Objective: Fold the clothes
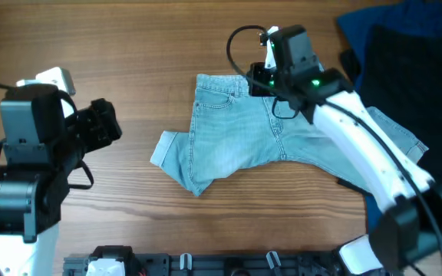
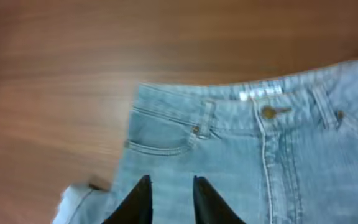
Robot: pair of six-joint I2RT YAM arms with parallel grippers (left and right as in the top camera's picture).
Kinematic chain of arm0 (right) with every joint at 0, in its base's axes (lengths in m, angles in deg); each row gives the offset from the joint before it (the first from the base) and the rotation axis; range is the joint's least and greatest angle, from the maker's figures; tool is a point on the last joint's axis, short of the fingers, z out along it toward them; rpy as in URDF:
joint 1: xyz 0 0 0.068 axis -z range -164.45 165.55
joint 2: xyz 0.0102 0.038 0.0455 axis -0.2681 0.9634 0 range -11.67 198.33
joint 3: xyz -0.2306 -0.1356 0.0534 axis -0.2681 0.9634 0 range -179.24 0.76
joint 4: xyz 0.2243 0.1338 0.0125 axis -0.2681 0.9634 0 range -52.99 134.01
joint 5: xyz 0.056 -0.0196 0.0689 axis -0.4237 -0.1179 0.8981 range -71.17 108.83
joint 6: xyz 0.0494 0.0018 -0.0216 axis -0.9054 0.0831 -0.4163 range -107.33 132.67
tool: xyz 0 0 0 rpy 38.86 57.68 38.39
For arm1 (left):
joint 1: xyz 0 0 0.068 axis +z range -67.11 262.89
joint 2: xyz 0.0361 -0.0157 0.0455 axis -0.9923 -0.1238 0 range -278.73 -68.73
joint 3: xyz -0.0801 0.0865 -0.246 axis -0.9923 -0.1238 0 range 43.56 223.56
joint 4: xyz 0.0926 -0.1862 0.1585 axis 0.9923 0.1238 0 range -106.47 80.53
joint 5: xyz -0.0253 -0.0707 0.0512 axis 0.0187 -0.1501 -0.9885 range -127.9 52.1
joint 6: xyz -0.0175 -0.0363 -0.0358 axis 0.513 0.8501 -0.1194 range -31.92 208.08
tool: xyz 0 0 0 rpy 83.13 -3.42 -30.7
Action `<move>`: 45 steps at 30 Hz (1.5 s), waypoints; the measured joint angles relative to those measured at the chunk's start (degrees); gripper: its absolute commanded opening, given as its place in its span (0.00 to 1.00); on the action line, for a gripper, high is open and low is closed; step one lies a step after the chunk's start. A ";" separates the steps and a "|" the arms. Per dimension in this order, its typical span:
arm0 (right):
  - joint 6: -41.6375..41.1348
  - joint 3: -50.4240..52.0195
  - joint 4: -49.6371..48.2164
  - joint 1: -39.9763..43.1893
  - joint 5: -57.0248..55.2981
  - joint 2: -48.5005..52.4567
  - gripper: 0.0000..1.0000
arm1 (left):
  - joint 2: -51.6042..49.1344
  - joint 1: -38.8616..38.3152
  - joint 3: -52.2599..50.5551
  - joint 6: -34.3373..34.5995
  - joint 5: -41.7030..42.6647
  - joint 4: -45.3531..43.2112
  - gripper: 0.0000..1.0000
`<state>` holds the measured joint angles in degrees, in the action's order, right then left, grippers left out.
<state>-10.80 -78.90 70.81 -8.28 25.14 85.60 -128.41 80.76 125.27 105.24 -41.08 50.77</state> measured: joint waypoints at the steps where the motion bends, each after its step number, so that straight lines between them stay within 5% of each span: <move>1: -1.25 -0.02 -0.68 0.04 0.07 2.32 0.04 | -0.72 0.00 0.00 -0.28 0.00 0.11 0.59; 6: -15.96 0.13 -9.27 -0.28 8.24 22.21 0.04 | -1.42 0.00 0.02 -0.35 0.02 1.62 0.62; 10: -25.86 -1.11 -29.68 -6.47 18.78 31.17 0.04 | -1.51 0.00 0.02 -0.35 0.09 2.47 0.70; 17: -19.58 -1.51 -32.89 -22.71 26.82 33.11 0.05 | -1.51 0.00 0.02 -0.35 0.24 3.74 0.78; 18: -15.72 -1.64 -27.98 -19.39 27.82 30.84 0.28 | -1.57 0.00 0.02 -0.35 0.48 3.72 0.73; 21: -7.10 -2.86 -6.56 -5.64 21.05 10.29 0.53 | -6.25 0.00 0.39 -1.05 3.10 4.83 0.73; 22: -3.98 -2.99 -1.68 -1.18 19.32 3.15 0.89 | -10.64 0.04 0.68 -1.27 3.69 4.81 0.73; 23: -0.59 -3.43 2.80 2.69 17.90 -2.67 0.99 | -18.97 -0.02 0.74 -1.49 4.46 3.96 0.74; 24: 1.79 -3.74 7.30 3.69 17.57 -4.83 1.00 | -26.18 0.00 0.68 -2.01 4.83 3.80 0.76; 28: 5.44 -3.56 15.91 5.49 17.62 -5.64 1.00 | -48.46 0.00 0.79 -4.48 5.95 1.33 0.80; 31: 7.78 -3.50 17.68 5.51 17.62 -5.66 0.99 | -58.45 0.00 0.74 -6.34 6.32 -5.42 0.73; 32: 8.20 -3.50 17.79 5.51 17.62 -5.66 0.98 | -60.15 0.00 0.74 -6.82 6.91 -6.54 0.50; 33: 8.55 -3.43 18.03 5.51 17.62 -5.68 0.98 | -60.33 0.15 0.85 -7.28 7.39 -8.02 0.04; 37: 9.09 -3.41 18.99 5.51 17.00 -5.68 0.70 | -60.00 1.46 1.46 -6.27 12.26 -11.10 0.04; 38: 9.29 -3.41 19.39 5.51 16.76 -5.68 0.68 | -59.58 3.93 1.77 -4.31 12.31 -12.09 0.04; 39: 9.46 -3.15 19.78 5.51 16.46 -5.68 0.66 | -56.83 14.14 2.67 0.57 11.19 -13.88 0.04; 41: 9.49 0.55 19.58 5.53 14.47 -5.40 0.43 | -54.36 26.93 3.93 6.03 9.20 -10.88 0.08; 43: 9.70 3.82 16.79 5.51 13.51 -0.33 0.09 | -54.36 36.22 3.93 5.66 9.75 -8.79 0.17; 45: 8.98 4.28 12.11 5.51 13.00 9.88 0.04 | -54.31 35.15 3.98 3.85 10.86 -6.62 0.22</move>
<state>-1.81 -74.62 82.92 -2.78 38.14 95.48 -182.72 115.91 129.25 109.09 -30.21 44.15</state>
